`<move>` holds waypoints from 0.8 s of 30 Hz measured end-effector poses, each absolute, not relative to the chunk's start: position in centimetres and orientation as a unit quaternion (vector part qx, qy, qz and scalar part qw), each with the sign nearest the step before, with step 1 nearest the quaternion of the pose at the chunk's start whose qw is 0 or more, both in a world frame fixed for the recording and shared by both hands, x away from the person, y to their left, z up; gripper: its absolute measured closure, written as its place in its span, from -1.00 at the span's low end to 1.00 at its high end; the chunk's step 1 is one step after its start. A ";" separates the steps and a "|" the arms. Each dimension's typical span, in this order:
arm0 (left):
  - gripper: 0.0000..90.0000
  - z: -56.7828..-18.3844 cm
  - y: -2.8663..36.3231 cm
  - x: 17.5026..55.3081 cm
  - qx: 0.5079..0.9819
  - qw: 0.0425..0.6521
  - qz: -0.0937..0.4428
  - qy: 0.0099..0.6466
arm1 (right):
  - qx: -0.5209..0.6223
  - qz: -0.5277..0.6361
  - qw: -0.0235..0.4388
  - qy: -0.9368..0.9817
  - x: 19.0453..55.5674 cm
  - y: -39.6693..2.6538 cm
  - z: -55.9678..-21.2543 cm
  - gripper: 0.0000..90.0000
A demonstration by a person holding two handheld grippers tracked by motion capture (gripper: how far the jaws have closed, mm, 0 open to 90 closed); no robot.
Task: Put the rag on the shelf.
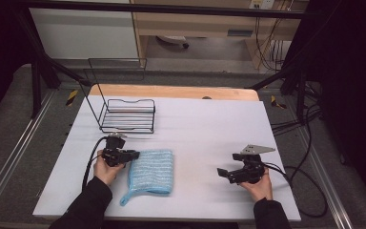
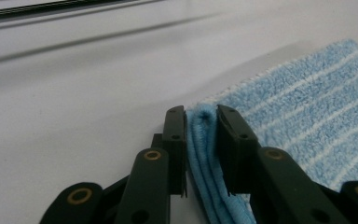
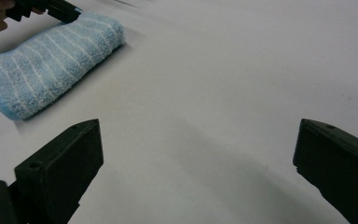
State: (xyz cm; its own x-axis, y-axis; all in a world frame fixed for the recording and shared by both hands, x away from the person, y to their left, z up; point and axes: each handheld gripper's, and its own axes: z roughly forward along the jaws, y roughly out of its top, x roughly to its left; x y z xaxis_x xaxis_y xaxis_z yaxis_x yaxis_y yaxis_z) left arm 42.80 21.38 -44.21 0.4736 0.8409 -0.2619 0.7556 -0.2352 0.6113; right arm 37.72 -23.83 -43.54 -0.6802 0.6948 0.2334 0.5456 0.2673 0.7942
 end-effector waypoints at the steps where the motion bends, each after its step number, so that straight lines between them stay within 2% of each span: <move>1: 0.66 -44.2 21.4 42.8 0.784 0.350 0.061 0.509 | 0.392 0.463 0.080 0.791 37.8 -23.5 -43.4 -0.95; 17: 0.69 -44.3 21.3 42.6 0.796 0.350 0.076 0.487 | 0.400 0.466 0.060 0.787 40.7 -15.5 -41.8 -0.85; 24: 0.70 -44.3 21.4 42.7 0.797 0.351 0.073 0.486 | 0.401 0.454 0.052 0.794 42.3 -10.7 -42.1 -0.70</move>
